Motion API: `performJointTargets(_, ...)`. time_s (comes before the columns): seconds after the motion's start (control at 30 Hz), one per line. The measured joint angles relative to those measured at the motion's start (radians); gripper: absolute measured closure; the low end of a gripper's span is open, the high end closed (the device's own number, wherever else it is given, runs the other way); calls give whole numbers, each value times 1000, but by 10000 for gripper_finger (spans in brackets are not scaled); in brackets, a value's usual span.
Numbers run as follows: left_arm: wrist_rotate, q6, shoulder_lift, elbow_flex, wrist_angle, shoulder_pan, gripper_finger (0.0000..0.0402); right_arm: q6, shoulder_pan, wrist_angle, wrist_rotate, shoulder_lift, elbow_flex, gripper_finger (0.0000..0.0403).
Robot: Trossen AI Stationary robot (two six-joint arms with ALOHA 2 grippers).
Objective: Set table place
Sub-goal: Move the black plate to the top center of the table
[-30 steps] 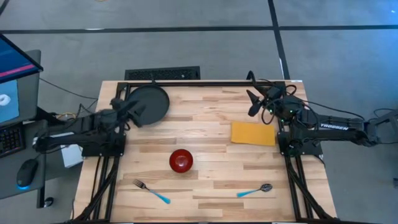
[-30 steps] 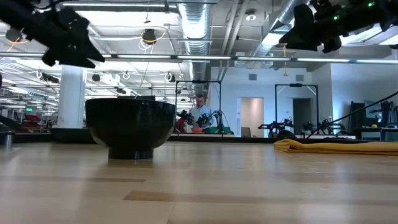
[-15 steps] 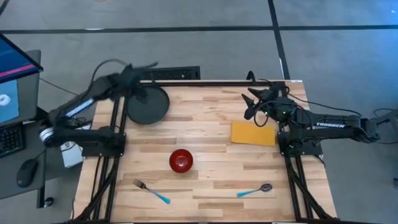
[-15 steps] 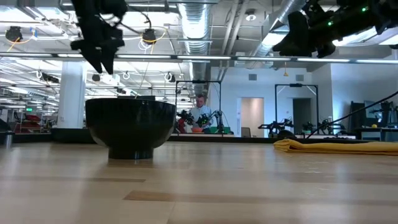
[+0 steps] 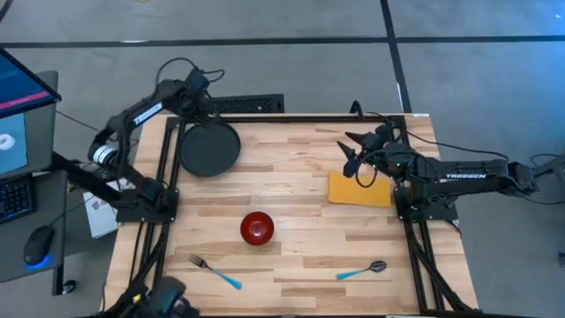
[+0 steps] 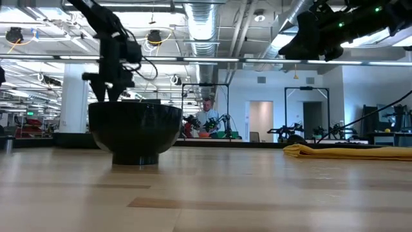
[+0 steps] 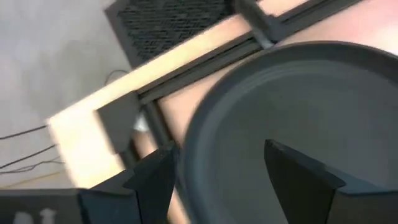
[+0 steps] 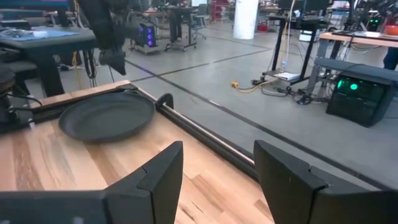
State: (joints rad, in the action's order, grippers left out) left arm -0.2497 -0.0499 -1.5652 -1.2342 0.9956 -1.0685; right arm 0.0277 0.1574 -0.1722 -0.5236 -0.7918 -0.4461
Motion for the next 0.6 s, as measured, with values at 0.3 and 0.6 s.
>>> performJointTargets(0.3,0,-32,-177,2,-58,-41,169,0,1,-2,0,1,0,181)
performJointTargets(0.6,-6,-85,-222,-27,-80,-54,169,0,1,-1,0,1,0,181)
